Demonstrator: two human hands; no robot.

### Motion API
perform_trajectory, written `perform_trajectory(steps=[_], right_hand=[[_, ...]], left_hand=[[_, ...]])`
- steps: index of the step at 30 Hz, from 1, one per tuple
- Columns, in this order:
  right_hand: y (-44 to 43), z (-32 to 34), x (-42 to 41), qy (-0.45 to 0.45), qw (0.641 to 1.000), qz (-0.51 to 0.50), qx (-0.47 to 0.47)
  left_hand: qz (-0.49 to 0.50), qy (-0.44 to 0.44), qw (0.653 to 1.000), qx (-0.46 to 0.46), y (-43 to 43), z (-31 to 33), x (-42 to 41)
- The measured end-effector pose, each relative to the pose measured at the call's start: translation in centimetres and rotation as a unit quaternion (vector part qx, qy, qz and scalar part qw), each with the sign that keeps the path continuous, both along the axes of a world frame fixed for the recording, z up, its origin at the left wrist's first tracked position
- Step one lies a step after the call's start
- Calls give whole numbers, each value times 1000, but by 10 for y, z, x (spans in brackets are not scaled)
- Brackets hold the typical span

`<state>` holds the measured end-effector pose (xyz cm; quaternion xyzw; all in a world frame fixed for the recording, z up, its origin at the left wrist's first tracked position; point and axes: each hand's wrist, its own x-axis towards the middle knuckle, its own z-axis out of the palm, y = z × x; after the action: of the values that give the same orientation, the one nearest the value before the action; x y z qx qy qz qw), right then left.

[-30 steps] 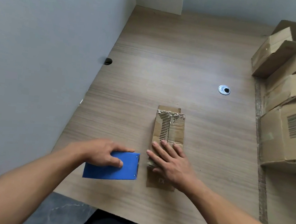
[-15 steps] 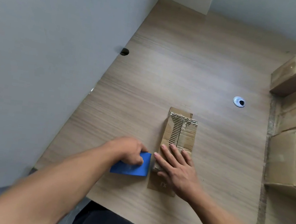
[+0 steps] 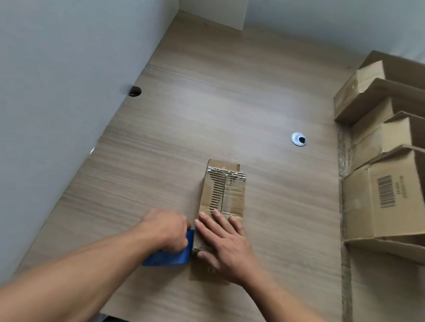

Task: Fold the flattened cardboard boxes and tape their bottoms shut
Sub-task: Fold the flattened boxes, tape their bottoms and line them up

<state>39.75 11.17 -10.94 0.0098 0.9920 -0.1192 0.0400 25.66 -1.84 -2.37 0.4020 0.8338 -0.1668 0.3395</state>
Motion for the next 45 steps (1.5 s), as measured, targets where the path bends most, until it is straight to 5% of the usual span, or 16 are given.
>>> perform_trajectory(steps=[7, 21, 26, 29, 33, 40, 43, 45], right_hand=[[2, 1, -2, -10, 997, -18, -79], [1, 11, -6, -47, 996, -9, -76], [-1, 23, -7, -64, 992, -23, -109], [-5, 18, 0, 13, 985, -106, -139], [-11, 19, 10, 87, 911, -311, -255], [-20, 4, 32, 40, 791, -451, -412], [-23, 7, 38, 29, 766, -479, -427], [-24, 11, 41, 33, 771, -475, -423]], left_hand=[[-16, 67, 998, -13, 14, 14, 17], [-48, 170, 983, 49, -4, 28, 20], [58, 149, 980, 116, -38, 30, -5], [120, 151, 971, 141, -65, 13, -14], [133, 144, 968, 157, -91, -28, -14], [185, 134, 956, 183, -96, -54, 8], [153, 179, 912, 335, -81, -47, 26], [160, 63, 900, 401, -67, -42, 43]])
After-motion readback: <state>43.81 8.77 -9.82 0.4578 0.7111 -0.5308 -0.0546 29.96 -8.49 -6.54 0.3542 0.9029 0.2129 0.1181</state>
